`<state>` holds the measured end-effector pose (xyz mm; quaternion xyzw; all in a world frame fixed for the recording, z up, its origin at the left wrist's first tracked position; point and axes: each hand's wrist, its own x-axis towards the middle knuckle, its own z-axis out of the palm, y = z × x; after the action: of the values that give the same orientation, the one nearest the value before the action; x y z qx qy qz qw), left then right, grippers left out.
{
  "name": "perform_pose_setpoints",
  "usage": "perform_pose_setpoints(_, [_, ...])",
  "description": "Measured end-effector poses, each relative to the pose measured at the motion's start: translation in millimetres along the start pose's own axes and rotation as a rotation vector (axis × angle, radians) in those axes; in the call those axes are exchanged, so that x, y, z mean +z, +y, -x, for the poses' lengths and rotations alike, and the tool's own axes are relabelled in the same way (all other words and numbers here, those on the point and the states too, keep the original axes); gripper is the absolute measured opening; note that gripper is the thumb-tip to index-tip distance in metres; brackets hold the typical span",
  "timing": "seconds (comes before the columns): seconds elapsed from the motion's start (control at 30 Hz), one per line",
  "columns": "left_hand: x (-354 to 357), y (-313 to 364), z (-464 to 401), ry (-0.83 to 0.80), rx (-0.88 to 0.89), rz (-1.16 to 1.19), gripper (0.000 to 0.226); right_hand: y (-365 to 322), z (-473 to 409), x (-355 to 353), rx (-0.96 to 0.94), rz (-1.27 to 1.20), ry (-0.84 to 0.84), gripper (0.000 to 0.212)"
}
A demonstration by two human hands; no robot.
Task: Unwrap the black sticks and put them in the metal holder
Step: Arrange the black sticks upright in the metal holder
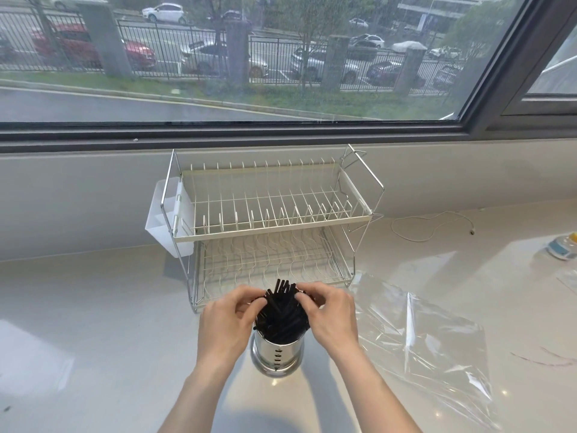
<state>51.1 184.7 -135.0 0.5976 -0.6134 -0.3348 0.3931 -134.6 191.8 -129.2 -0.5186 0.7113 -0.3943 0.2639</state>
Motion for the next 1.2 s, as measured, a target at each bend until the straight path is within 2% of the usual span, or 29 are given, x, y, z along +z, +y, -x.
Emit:
perform_pose_setpoints(0.17, [-3, 6, -2, 0.057, -0.009, 0.070, 0.013, -2, -1, -8, 0.039, -0.304, 0.044, 0.035])
perform_pose_setpoints(0.2, [-5, 5, -1, 0.043, -0.006, 0.090, 0.017, -1, 0, -12, 0.034, -0.331, 0.042, 0.038])
perform_pose_setpoints(0.33, [-11, -9, 15, -0.196, 0.073, 0.036, 0.061, 8, 12, -21, 0.012, -0.221, -0.107, 0.063])
perform_pose_setpoints(0.4, [-7, -18, 21, -0.287, 0.132, -0.053, 0.072, 7, 16, -18, -0.005, -0.158, -0.173, 0.057])
perform_pose_setpoints(0.47, [-2, -18, 21, -0.215, 0.118, -0.030, 0.064, 4, 15, -15, -0.023, -0.125, -0.123, 0.049])
perform_pose_setpoints(0.53, [2, -14, 17, -0.096, 0.110, -0.013, 0.044, 3, 11, -13, -0.024, -0.086, -0.056, 0.050])
perform_pose_setpoints(0.63, [7, -8, 10, -0.008, 0.115, -0.051, 0.020, 1, 8, -10, 0.011, -0.116, -0.010, 0.034])
perform_pose_setpoints(0.73, [7, -4, 7, 0.018, 0.082, -0.054, 0.016, 0, 7, -9, 0.026, -0.171, 0.063, 0.024])
perform_pose_setpoints(0.83, [5, -4, 7, 0.096, 0.112, -0.126, 0.014, 0, 6, -11, 0.009, -0.260, 0.104, 0.031])
perform_pose_setpoints(0.97, [3, -3, 8, 0.124, 0.102, -0.067, 0.029, 1, 4, -14, 0.007, -0.330, 0.127, 0.041])
perform_pose_setpoints(1.07, [2, -4, 9, 0.134, 0.057, -0.053, 0.034, 3, 2, -16, 0.036, -0.370, 0.168, 0.035])
perform_pose_setpoints(1.13, [2, -3, 11, 0.118, 0.056, -0.032, 0.032, 5, -1, -17, 0.043, -0.391, 0.181, 0.037])
perform_pose_setpoints(1.2, [4, 1, 15, 0.024, 0.099, -0.035, 0.039, 5, -2, -16, 0.032, -0.398, 0.180, 0.043])
